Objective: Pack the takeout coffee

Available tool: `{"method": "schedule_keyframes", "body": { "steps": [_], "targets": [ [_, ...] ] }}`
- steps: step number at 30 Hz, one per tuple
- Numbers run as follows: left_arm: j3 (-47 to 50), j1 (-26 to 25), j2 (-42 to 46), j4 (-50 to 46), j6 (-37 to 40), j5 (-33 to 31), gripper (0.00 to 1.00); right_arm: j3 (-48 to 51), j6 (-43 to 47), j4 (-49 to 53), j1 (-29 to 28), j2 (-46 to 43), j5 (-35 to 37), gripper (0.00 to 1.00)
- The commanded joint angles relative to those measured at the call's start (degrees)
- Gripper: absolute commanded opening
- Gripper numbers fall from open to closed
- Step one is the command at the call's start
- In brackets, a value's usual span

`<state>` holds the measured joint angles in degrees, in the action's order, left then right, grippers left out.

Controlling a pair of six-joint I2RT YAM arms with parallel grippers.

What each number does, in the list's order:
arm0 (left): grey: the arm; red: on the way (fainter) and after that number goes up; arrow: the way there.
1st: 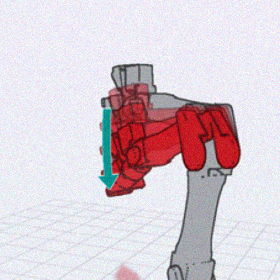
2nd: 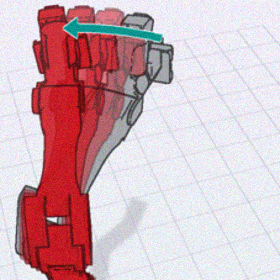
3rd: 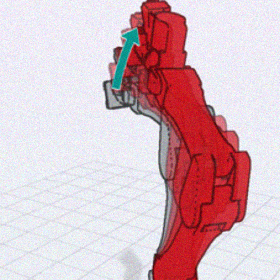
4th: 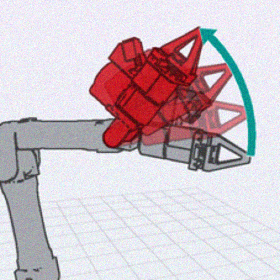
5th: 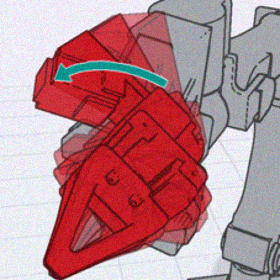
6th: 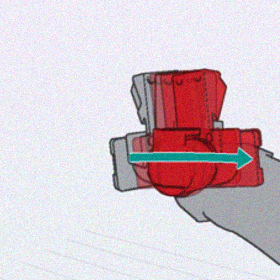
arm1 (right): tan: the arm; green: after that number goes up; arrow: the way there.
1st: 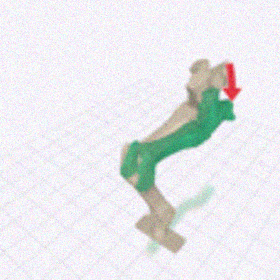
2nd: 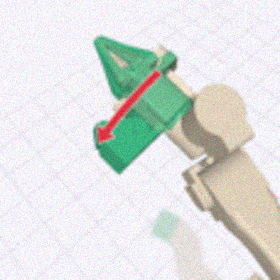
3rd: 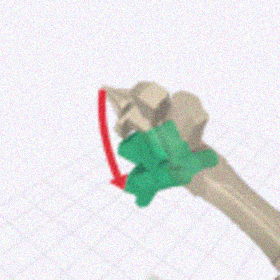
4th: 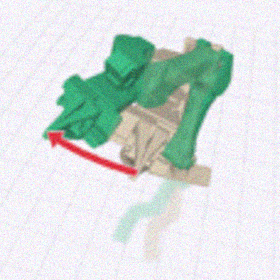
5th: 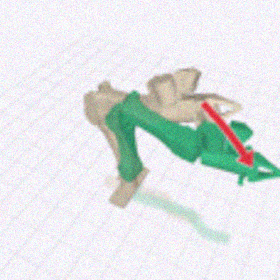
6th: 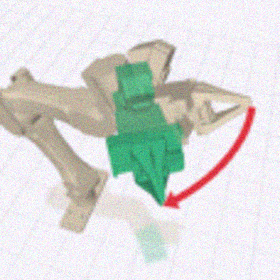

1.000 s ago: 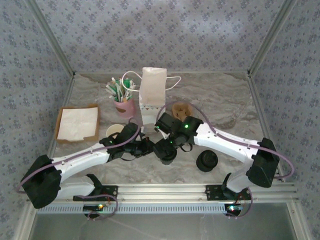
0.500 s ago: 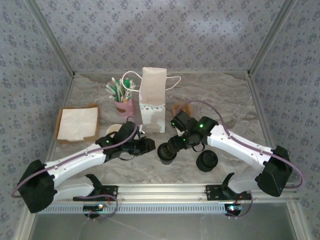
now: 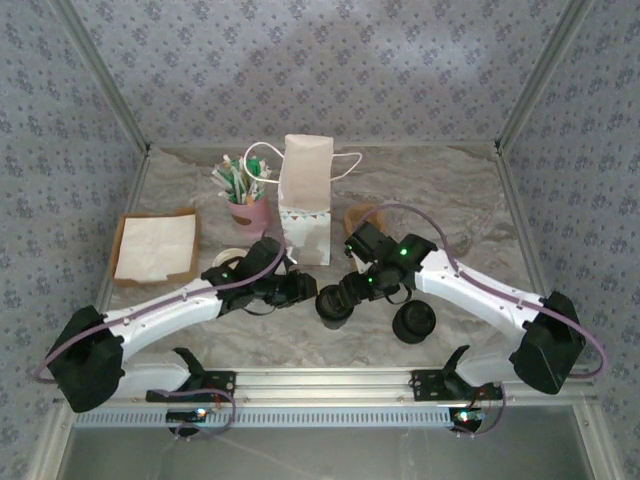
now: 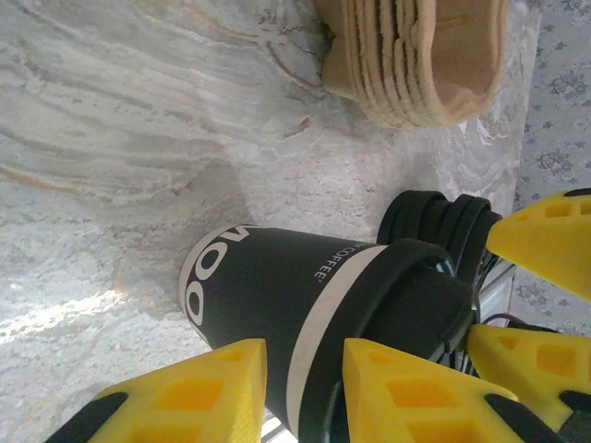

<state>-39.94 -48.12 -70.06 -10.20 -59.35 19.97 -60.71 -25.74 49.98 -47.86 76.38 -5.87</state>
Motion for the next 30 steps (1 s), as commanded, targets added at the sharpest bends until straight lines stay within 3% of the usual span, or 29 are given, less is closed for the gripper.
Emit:
{"method": "schedule_keyframes", "body": {
  "steps": [1, 30],
  "targets": [
    [-1.8, -0.5, -1.0, 0.7, 1.3, 1.3, 0.27, 0.7, 0.0, -0.4, 0.3, 0.3, -1.0, 0.66],
    [4.3, -3.9, -2.3, 5.1, -2.9, -1.2, 0.15, 4.6, -0.2, -2.1, 0.3, 2.1, -0.8, 0.64]
  ]
}}
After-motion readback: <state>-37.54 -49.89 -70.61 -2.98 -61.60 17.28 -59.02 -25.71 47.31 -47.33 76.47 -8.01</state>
